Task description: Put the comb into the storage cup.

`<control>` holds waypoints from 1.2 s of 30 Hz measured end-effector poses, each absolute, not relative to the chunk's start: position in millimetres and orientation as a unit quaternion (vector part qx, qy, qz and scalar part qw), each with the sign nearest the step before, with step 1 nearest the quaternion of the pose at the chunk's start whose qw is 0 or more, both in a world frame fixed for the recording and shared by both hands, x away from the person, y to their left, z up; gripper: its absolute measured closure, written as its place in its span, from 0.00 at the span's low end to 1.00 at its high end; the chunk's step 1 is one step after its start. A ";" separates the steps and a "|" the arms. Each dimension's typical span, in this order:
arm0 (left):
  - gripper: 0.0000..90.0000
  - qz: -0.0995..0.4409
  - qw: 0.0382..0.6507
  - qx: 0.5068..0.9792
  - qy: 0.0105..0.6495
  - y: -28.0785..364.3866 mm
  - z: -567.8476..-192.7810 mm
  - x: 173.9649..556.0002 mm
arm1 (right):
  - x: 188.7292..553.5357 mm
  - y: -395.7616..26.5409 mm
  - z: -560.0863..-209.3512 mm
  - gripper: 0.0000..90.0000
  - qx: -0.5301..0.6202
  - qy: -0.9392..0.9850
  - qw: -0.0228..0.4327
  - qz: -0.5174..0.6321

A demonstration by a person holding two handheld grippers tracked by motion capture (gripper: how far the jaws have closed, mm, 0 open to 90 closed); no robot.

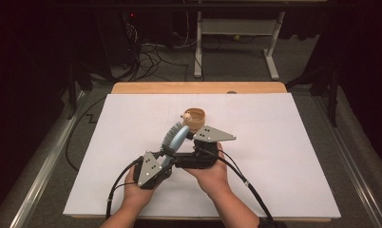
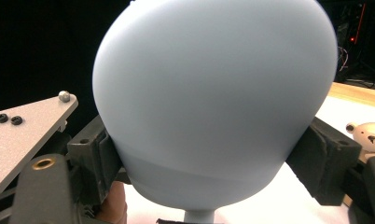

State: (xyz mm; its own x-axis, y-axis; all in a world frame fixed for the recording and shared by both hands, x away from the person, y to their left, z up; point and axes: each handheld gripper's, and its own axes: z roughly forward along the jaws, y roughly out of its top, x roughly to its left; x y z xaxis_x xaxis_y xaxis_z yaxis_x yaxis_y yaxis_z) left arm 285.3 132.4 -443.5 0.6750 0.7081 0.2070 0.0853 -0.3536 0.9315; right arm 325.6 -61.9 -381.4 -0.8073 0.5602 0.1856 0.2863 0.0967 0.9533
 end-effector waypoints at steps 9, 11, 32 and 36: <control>0.55 0.291 0.517 0.760 0.266 133.4 -442.9 287.5 | 325.4 -64.7 -379.0 0.23 0.289 0.732 0.116 0.606; 0.51 0.288 0.516 0.761 0.268 135.3 -442.7 288.5 | 325.5 -65.5 -378.2 0.23 0.289 0.731 0.116 0.607; 0.19 0.243 0.538 0.755 0.285 145.7 -447.0 297.6 | 326.1 -76.9 -371.0 0.23 0.294 0.725 0.135 0.608; 0.16 0.234 0.543 0.752 0.289 150.0 -448.2 299.9 | 326.8 -79.4 -370.2 0.23 0.295 0.726 0.139 0.605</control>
State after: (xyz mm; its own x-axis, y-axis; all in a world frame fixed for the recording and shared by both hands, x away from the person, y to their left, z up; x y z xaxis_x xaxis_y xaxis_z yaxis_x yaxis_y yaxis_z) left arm 299.9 150.0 -448.2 0.7229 0.6899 0.0385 0.1803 -0.2421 0.9533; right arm 326.8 -79.4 -370.2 -0.7872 0.5970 0.1547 0.2600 0.0939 0.9610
